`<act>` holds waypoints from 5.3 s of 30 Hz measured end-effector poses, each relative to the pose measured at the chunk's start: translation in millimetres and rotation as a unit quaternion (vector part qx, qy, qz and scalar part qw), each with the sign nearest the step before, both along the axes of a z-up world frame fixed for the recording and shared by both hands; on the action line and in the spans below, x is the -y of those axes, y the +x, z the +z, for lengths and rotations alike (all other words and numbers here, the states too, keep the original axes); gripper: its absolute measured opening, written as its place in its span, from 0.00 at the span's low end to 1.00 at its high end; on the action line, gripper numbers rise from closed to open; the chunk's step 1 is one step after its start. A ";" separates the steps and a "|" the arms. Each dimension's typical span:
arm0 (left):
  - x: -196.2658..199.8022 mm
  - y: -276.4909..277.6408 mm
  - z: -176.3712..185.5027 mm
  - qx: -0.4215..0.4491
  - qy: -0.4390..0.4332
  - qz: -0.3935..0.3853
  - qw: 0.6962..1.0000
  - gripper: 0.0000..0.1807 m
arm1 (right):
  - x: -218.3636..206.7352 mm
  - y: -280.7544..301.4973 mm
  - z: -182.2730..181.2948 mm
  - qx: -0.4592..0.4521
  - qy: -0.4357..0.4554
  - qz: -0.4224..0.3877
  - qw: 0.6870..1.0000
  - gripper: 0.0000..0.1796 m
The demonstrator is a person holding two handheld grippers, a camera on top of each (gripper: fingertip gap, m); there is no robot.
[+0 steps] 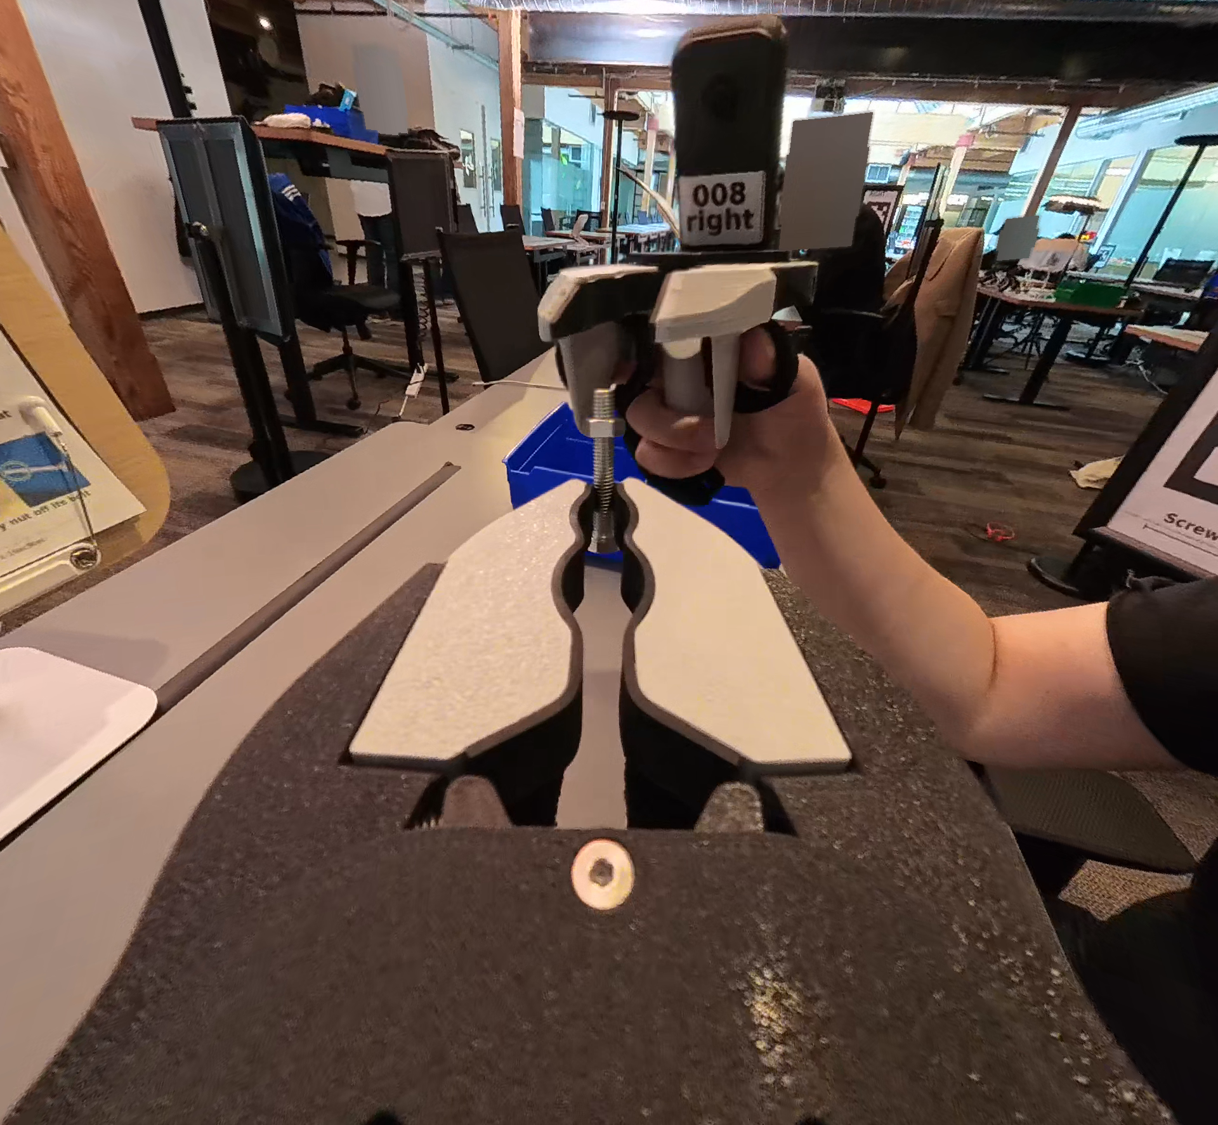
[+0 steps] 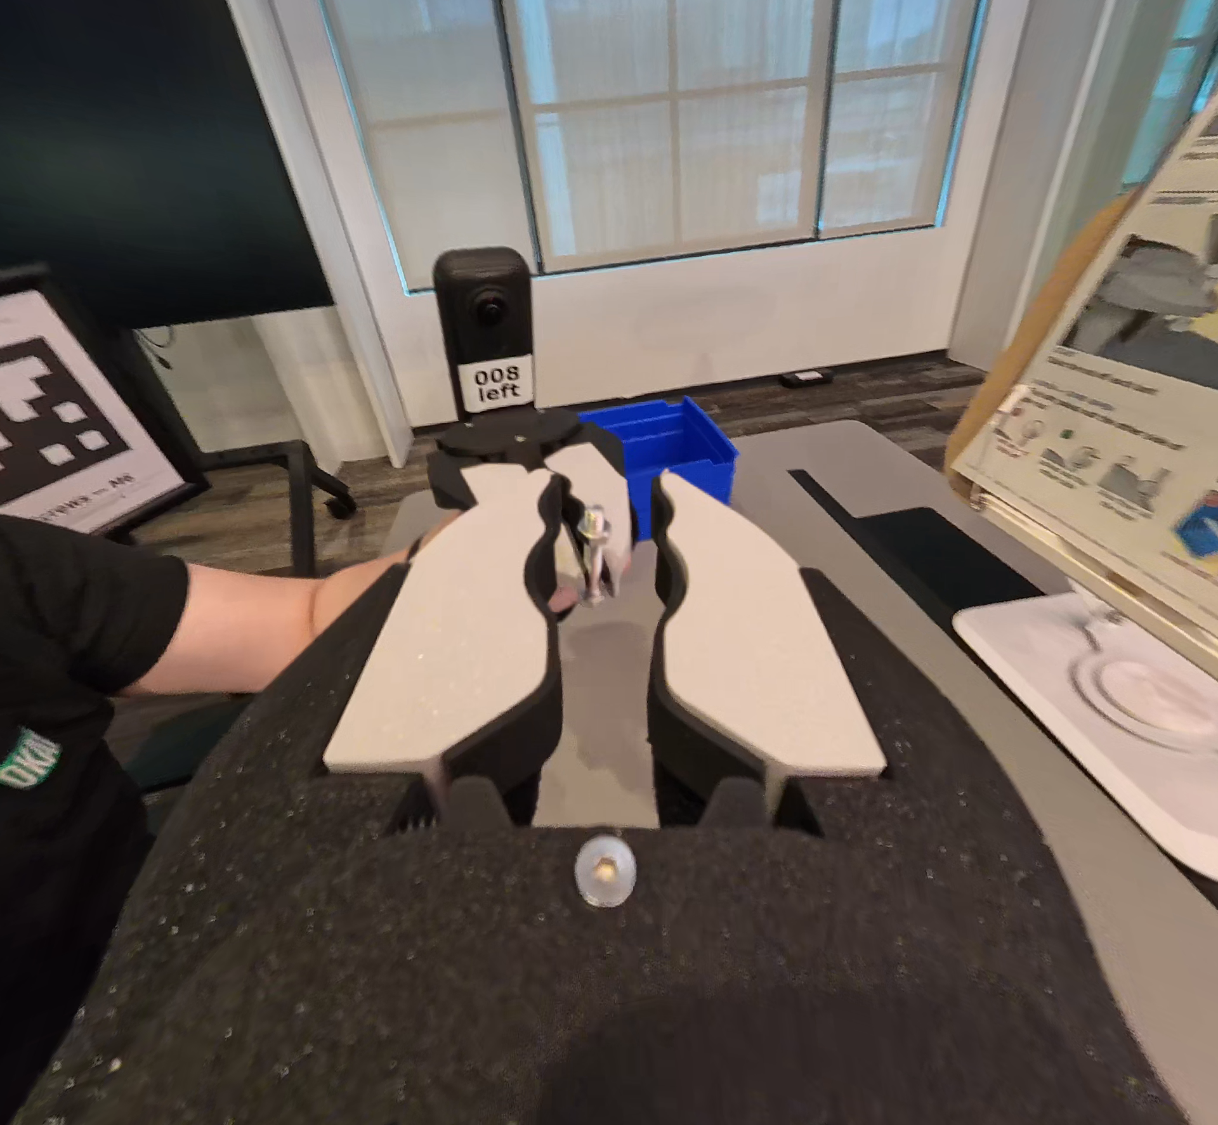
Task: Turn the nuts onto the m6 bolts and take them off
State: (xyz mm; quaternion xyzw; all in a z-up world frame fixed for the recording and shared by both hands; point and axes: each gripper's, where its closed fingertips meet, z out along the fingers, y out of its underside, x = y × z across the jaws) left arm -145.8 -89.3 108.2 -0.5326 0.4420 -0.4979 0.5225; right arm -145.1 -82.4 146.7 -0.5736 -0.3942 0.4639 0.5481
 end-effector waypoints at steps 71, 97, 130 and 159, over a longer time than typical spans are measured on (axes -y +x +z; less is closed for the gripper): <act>-50.4 11.4 -74.7 -0.194 0.093 0.197 0.956 0.03 | -42.7 18.8 -92.8 0.273 -0.148 -0.235 0.921 0.19; -42.9 11.3 -66.9 -0.187 0.092 0.187 0.960 0.03 | -35.8 20.1 -87.5 0.284 -0.127 -0.233 0.921 0.17; -39.8 11.6 -63.9 -0.179 0.085 0.179 0.964 0.03 | -34.7 12.2 -79.4 0.265 -0.108 -0.225 0.931 0.17; -43.6 12.7 -75.3 -0.235 0.150 0.214 0.936 0.03 | -33.9 27.8 -95.8 0.300 -0.157 -0.253 0.906 0.19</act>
